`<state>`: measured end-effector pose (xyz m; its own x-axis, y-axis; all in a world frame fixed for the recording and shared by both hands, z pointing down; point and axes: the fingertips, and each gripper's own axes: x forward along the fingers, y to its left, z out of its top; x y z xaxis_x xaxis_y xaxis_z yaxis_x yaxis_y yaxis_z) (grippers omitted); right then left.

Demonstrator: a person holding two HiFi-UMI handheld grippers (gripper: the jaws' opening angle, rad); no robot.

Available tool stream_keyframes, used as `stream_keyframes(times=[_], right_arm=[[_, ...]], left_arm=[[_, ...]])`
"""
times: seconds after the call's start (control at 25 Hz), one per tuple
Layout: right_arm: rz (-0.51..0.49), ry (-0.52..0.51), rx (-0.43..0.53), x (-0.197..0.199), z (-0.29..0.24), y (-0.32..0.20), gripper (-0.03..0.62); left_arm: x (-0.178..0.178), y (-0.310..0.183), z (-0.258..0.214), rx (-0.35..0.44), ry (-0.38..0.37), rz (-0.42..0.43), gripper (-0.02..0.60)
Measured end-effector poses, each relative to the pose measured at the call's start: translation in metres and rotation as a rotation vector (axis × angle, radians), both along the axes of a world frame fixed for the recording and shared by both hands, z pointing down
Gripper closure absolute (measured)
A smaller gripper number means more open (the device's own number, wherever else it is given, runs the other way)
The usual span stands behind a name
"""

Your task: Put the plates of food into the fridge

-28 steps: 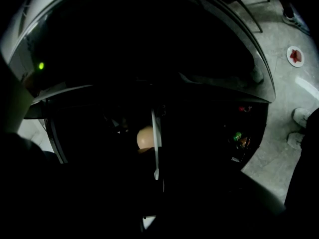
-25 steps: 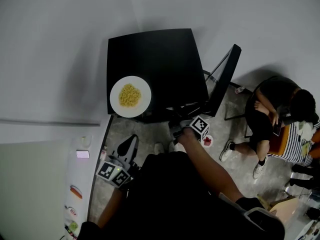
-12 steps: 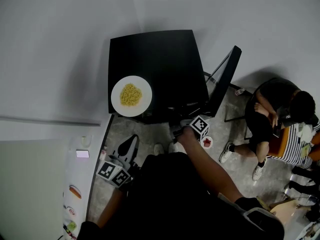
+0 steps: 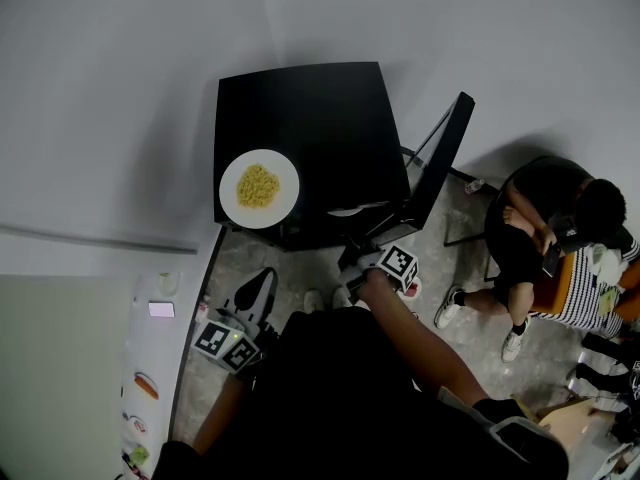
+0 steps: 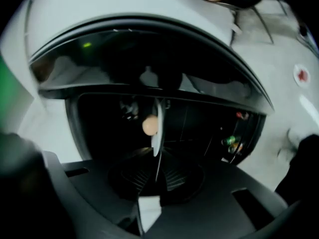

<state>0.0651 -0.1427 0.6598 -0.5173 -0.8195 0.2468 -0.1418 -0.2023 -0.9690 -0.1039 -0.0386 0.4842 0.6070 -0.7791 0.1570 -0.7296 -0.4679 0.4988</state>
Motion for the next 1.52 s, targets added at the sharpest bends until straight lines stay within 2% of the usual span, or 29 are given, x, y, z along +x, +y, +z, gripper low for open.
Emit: stream_keyframes(times=[0.08,0.32,0.68,0.84,1.0,1.28,1.36,1.52], right_arm=[[-0.043,0.054,0.047,0.0,-0.009,0.007,0.551],[-0.116,0.139,0.204,0.009,-0.035,0.024,0.568],[-0.362,0.369,0.582,-0.013,-0.107,0.055,0.568],[-0.411,0.457,0.74,-0.023,-0.142,0.07,0.568],[-0.441,0.501,0.853,-0.031,-0.17,0.079,0.568],[-0.485,0.581,0.969,-0.039,-0.198,0.098,0.568],[-0.484,0.566,0.958,-0.042,-0.198,0.1,0.568],[-0.484,0.474,0.89,-0.054,-0.196,0.099,0.566]], left_arm=[[0.002,0.002,-0.001,0.004,0.0,0.004,0.558],[0.008,0.008,-0.002,0.013,-0.007,0.02,0.558],[0.016,0.013,-0.003,0.031,-0.054,0.028,0.558],[0.017,0.014,-0.003,0.036,-0.06,0.03,0.558],[0.016,0.014,-0.002,0.048,-0.066,0.025,0.558],[0.018,0.016,-0.018,0.101,-0.073,0.002,0.558],[0.015,0.016,-0.023,0.12,-0.062,-0.018,0.558],[0.007,0.018,-0.022,0.124,-0.073,-0.044,0.558]])
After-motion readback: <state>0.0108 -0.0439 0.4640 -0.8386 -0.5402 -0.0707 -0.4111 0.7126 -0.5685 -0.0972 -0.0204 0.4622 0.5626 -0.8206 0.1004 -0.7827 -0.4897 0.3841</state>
